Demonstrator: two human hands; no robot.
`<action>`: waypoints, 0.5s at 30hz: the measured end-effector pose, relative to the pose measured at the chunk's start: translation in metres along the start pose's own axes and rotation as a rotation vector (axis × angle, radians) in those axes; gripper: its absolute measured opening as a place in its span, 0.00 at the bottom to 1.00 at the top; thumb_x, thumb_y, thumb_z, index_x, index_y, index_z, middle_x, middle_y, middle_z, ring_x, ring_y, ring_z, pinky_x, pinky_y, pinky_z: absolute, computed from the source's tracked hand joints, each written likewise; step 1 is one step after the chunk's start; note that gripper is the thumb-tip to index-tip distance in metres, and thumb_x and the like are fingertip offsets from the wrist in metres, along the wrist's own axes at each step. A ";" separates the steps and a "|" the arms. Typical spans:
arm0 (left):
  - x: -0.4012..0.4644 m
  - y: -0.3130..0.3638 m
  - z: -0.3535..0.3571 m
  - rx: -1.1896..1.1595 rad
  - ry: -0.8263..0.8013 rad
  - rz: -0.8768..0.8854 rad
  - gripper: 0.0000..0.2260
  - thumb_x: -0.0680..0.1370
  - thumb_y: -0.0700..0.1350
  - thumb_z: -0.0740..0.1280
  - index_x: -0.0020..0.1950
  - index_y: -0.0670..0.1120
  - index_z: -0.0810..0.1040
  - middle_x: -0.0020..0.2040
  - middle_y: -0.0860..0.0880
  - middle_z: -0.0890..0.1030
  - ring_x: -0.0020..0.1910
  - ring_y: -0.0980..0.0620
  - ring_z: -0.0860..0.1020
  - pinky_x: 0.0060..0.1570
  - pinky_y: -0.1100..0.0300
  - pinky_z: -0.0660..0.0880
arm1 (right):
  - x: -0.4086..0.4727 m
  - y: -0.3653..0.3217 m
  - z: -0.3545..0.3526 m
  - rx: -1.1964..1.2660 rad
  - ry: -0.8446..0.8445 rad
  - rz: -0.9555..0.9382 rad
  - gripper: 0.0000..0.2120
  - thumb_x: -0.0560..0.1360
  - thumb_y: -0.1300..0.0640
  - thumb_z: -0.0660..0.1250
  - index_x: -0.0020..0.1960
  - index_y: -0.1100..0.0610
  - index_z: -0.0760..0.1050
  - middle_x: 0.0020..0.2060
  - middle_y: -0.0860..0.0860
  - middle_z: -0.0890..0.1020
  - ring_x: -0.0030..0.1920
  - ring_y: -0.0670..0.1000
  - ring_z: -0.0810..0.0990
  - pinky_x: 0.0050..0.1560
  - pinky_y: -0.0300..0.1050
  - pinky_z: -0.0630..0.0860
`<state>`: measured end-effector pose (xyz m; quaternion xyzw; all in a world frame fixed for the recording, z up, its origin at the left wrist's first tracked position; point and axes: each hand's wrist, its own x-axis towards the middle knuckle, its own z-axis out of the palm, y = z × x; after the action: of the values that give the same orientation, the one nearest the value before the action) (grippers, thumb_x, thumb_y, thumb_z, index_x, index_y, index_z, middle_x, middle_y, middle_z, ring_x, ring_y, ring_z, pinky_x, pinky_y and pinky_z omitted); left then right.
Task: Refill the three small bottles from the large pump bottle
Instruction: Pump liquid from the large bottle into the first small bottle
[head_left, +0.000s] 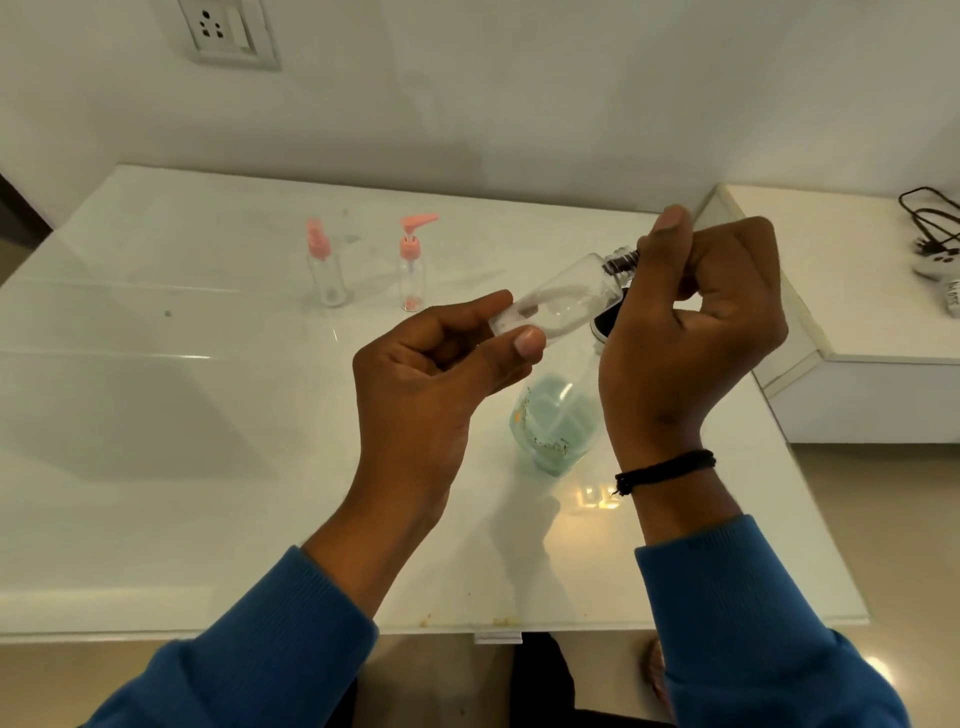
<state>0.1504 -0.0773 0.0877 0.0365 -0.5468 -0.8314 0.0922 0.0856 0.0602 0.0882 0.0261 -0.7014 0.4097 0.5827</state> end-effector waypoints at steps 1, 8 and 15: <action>0.000 0.000 0.000 -0.001 0.002 0.002 0.21 0.66 0.43 0.76 0.57 0.40 0.83 0.48 0.46 0.88 0.48 0.45 0.87 0.47 0.57 0.83 | 0.001 0.000 0.000 -0.003 0.002 -0.001 0.18 0.80 0.65 0.67 0.32 0.65 0.73 0.30 0.56 0.73 0.33 0.54 0.69 0.34 0.49 0.67; -0.001 -0.001 0.000 0.010 0.004 -0.001 0.20 0.66 0.43 0.76 0.57 0.41 0.83 0.48 0.48 0.88 0.48 0.46 0.87 0.46 0.59 0.83 | -0.004 -0.001 0.000 0.017 0.004 0.024 0.17 0.81 0.64 0.67 0.32 0.64 0.74 0.31 0.55 0.73 0.34 0.51 0.69 0.34 0.48 0.68; 0.000 -0.001 0.000 0.018 0.007 0.003 0.20 0.66 0.43 0.76 0.57 0.40 0.83 0.48 0.48 0.88 0.48 0.46 0.87 0.46 0.58 0.83 | -0.005 -0.001 0.000 0.004 0.014 0.017 0.17 0.81 0.65 0.67 0.32 0.65 0.74 0.31 0.56 0.73 0.34 0.51 0.69 0.34 0.54 0.69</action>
<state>0.1501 -0.0766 0.0864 0.0392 -0.5540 -0.8261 0.0949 0.0878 0.0575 0.0843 0.0182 -0.6967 0.4162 0.5840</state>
